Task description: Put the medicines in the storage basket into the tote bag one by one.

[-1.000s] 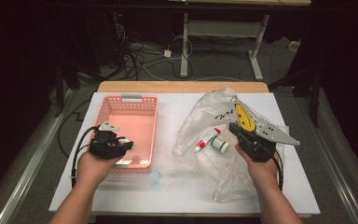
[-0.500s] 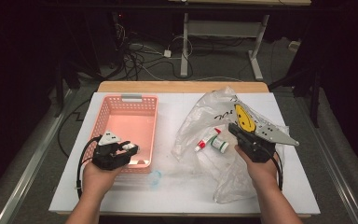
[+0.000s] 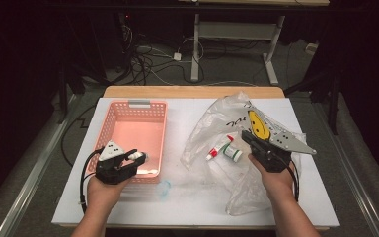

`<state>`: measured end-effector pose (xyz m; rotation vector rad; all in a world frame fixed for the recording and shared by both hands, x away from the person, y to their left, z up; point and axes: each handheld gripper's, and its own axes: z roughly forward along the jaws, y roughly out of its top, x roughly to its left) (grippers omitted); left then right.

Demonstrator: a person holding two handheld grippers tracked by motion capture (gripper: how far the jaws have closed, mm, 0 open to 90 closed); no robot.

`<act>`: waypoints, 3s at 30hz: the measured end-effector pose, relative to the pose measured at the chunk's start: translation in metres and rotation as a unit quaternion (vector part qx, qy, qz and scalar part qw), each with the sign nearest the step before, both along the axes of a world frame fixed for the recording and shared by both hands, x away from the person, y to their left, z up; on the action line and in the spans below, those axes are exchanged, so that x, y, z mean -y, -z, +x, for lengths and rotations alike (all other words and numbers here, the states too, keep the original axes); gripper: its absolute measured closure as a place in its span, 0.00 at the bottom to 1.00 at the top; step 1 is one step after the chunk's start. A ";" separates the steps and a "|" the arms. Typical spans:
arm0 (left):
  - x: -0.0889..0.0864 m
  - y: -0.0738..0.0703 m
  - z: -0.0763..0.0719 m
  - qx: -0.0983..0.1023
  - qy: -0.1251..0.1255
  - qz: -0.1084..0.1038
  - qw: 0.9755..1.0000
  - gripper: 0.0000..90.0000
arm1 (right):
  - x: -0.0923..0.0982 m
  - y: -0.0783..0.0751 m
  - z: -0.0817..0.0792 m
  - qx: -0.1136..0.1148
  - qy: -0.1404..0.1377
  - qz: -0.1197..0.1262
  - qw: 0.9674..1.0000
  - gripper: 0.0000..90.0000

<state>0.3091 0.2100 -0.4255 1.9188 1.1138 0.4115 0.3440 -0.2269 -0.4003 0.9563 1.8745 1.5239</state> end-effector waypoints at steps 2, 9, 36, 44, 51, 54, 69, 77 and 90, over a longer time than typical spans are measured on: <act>0.001 -0.001 -0.001 0.004 0.002 -0.004 1.000 0.65 | 0.000 -0.001 0.000 -0.001 0.002 0.004 1.000 1.00; 0.004 -0.008 -0.006 0.017 0.011 -0.020 1.000 0.65 | 0.002 -0.001 0.000 0.001 0.004 0.003 1.000 1.00; 0.055 -0.023 -0.030 0.035 0.104 -0.049 0.993 0.65 | 0.001 -0.001 -0.001 0.001 0.001 0.002 1.000 1.00; 0.078 -0.019 -0.036 0.037 0.132 -0.043 0.990 0.65 | 0.000 0.000 0.000 0.002 -0.001 -0.002 1.000 1.00; 0.098 -0.012 -0.037 0.033 0.149 -0.036 0.988 0.65 | -0.002 0.000 0.000 0.000 0.000 -0.001 1.000 1.00; 0.107 -0.011 -0.035 0.035 0.153 -0.034 0.987 0.65 | -0.002 0.000 0.000 0.002 0.000 -0.002 1.000 1.00; 0.157 -0.008 -0.007 0.038 0.165 -0.023 0.985 0.65 | 0.000 0.001 0.000 -0.001 -0.002 0.001 1.000 1.00; 0.177 0.003 0.011 0.036 0.158 -0.019 0.987 0.65 | 0.001 0.000 0.000 -0.001 -0.002 0.005 1.000 1.00; 0.212 0.010 0.025 0.034 0.159 0.014 0.987 0.64 | 0.001 0.001 0.001 0.000 -0.002 0.004 1.000 1.00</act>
